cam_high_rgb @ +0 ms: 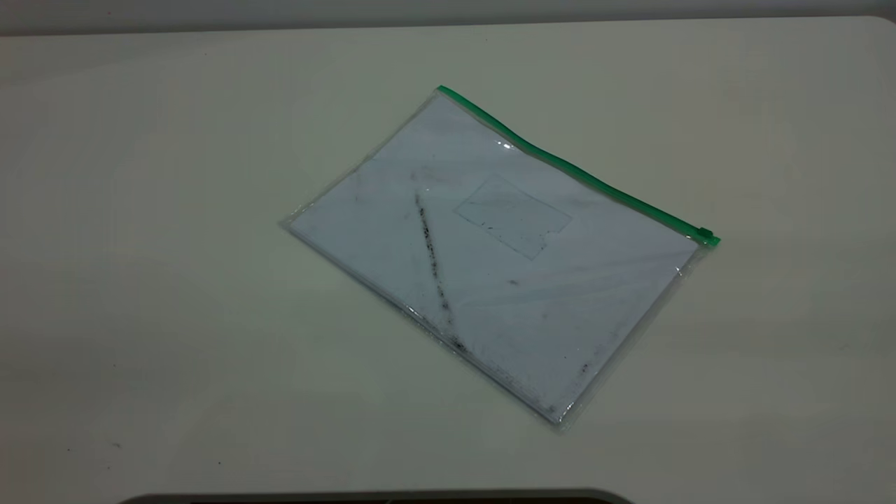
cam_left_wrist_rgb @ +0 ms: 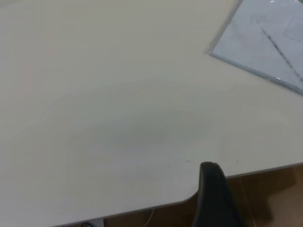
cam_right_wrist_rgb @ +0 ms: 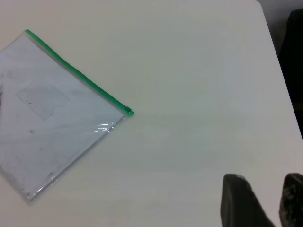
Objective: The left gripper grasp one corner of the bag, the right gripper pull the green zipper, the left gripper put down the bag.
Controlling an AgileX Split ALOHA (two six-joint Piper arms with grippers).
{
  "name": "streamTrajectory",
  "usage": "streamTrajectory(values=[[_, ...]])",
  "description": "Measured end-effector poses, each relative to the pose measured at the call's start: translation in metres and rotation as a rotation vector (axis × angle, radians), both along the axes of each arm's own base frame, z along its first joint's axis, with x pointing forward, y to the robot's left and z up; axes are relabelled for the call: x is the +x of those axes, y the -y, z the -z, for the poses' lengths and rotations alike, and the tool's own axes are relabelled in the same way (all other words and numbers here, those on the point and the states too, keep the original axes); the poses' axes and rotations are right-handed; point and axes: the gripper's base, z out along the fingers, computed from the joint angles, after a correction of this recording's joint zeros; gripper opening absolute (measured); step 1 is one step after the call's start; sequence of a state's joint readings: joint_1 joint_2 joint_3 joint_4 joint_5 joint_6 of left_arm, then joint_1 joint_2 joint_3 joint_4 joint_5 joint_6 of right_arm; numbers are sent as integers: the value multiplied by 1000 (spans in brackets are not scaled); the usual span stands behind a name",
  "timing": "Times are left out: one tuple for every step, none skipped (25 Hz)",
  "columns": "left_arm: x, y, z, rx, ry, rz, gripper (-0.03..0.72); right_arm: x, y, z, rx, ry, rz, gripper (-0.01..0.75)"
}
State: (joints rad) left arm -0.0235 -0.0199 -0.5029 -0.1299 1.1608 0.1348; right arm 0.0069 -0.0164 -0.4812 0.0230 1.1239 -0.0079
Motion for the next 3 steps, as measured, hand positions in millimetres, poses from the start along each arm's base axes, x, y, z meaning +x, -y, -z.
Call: streamTrajectory(values=[[0,0,0,0,0,0,509,0,0,0,0,0,0,239],[0,0,0,0,0,0,509,0,0,0,0,0,0,239],[0,0,0,0,0,0,509,0,0,0,0,0,0,239]])
